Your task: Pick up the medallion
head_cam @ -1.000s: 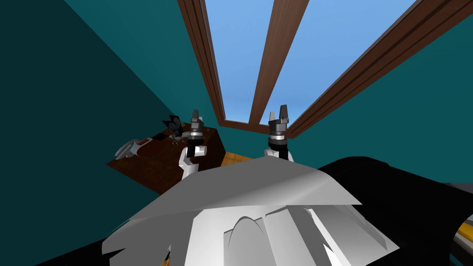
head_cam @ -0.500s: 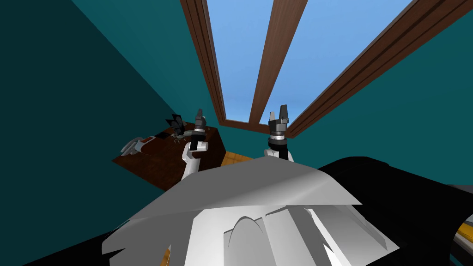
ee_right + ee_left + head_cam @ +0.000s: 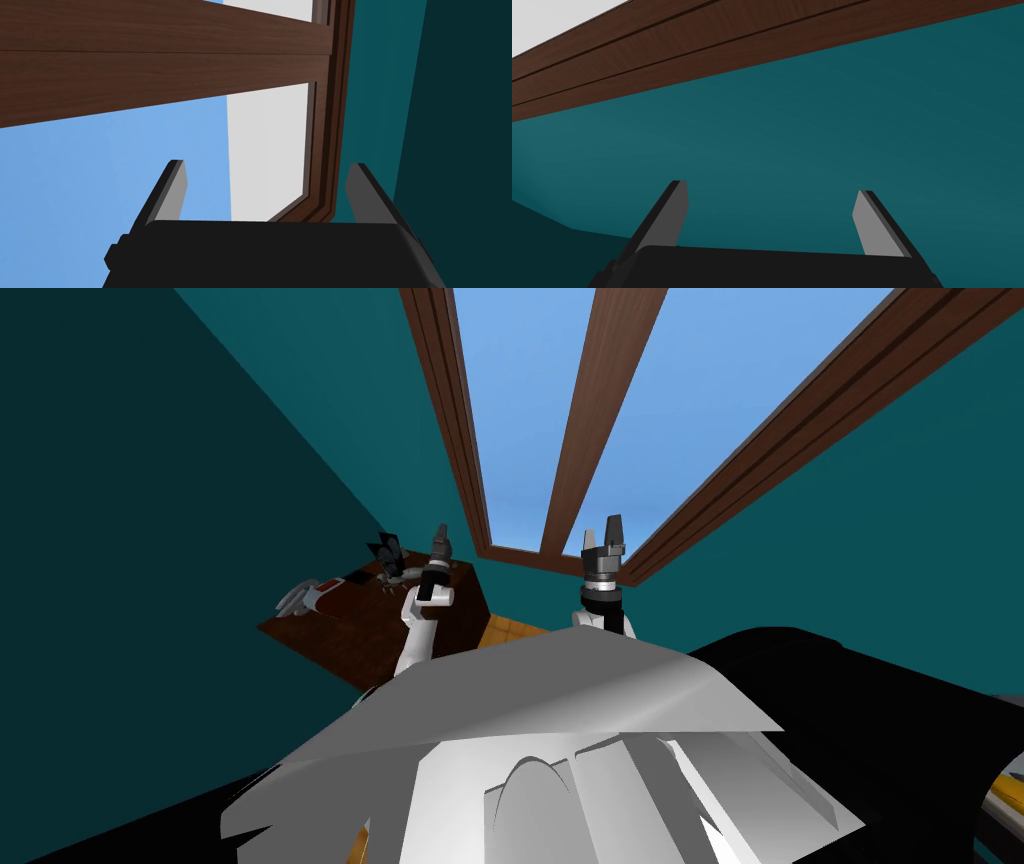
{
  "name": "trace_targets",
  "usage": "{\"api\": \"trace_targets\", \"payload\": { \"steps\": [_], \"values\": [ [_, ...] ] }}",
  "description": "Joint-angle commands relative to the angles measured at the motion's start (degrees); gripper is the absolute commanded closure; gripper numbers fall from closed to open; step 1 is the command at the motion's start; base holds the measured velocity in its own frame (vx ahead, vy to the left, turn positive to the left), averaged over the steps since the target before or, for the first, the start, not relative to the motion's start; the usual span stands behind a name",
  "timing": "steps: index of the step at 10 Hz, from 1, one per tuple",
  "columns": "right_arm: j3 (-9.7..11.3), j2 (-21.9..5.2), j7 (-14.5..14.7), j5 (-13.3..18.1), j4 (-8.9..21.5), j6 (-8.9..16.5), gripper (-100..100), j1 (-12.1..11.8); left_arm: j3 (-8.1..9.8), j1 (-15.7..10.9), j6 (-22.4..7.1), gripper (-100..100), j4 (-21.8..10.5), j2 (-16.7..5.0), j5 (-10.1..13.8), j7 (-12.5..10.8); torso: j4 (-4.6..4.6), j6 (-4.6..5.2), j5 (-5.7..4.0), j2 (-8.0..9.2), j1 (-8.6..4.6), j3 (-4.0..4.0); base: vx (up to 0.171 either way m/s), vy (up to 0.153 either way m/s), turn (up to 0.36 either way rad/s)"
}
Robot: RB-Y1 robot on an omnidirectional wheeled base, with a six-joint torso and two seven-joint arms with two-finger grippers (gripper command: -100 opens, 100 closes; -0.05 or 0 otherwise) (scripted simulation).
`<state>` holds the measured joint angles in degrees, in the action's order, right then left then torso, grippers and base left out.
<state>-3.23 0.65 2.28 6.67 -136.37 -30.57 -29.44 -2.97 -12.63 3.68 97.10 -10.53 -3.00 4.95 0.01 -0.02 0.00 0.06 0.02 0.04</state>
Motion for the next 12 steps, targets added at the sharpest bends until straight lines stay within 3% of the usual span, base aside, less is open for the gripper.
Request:
{"api": "trace_targets", "payload": {
  "steps": [1,8,11,12],
  "values": [
    [0.0,0.0,0.0,0.0,0.0,0.0,0,0.0,-0.03,-2.31,-2.11,-100,-2.78,0.39,-0.07,0.26,0.0,0.0,0.0,0.0,0.0,0.0,-0.019,0.006,0.028],
    [0.0,0.0,0.0,0.0,0.0,0.0,0,0.0,0.52,-13.21,-13.86,-100,-14.18,0.9,0.25,0.72,-0.02,0.0,0.01,-0.08,0.01,-0.05,-0.009,0.012,0.038],
    [0.0,0.0,0.0,0.0,0.0,0.0,0,0.0,0.85,-16.47,-18.62,-100,-19.14,1.04,0.26,0.75,-0.02,0.0,0.01,-0.12,0.03,-0.06,0.006,0.015,0.028],
    [0.0,0.0,0.0,0.0,0.0,0.0,0,0.0,1.24,-18.85,-20.37,-100,-20.94,1.18,0.26,0.75,-0.03,0.0,0.01,-0.12,0.01,-0.07,0.009,0.015,0.037]
  ]
}}
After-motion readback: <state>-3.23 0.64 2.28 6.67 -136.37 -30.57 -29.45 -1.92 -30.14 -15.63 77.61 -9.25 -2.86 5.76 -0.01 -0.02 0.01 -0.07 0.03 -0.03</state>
